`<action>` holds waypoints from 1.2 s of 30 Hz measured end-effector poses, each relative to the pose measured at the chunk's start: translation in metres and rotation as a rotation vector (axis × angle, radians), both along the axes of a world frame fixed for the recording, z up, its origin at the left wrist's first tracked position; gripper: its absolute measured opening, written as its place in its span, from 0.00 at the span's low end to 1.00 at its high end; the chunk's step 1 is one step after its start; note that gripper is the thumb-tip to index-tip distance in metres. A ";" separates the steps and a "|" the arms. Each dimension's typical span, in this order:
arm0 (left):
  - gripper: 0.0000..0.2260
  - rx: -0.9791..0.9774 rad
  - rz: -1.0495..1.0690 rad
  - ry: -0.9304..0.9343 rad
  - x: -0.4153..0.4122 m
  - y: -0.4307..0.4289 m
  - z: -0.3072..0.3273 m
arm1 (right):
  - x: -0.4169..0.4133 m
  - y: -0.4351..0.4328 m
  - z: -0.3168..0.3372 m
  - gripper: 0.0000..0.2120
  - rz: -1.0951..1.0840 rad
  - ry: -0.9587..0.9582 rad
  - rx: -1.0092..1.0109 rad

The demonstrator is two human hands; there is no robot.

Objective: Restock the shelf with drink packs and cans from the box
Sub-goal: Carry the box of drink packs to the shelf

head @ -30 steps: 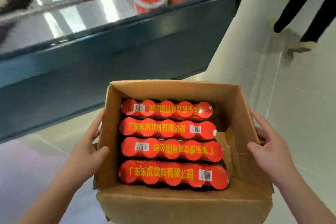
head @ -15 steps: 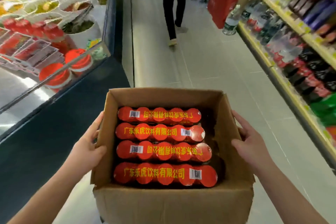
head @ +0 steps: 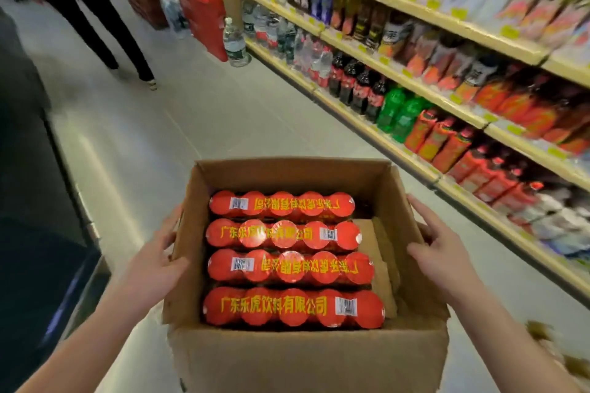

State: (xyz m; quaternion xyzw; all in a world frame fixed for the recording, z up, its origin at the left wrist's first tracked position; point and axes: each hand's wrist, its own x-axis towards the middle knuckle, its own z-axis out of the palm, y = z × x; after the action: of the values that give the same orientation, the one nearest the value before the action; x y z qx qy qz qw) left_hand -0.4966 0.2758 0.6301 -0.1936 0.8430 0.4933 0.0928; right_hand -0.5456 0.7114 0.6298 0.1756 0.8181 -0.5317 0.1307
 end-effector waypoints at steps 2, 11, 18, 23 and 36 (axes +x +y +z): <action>0.43 0.013 -0.078 -0.001 -0.027 0.049 -0.006 | 0.009 0.053 -0.004 0.40 -0.073 -0.008 0.011; 0.42 0.062 -0.453 -0.048 -0.128 0.251 -0.039 | 0.073 0.244 -0.017 0.43 -0.415 0.019 0.011; 0.45 0.169 -0.714 -0.089 -0.202 0.397 -0.075 | 0.100 0.338 -0.026 0.42 -0.674 0.005 0.014; 0.45 0.182 -0.861 -0.083 -0.261 0.486 -0.104 | 0.085 0.390 -0.044 0.44 -0.810 -0.034 0.017; 0.42 0.074 -1.033 -0.095 -0.378 0.654 -0.208 | 0.011 0.503 -0.175 0.50 -0.998 -0.140 0.027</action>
State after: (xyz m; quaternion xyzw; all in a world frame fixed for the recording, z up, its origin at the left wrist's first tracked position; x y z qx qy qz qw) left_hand -0.8748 0.9298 0.4224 0.2292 0.8054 0.4034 0.3689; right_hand -0.5343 1.2142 0.4549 0.5823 0.6305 -0.5057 -0.0874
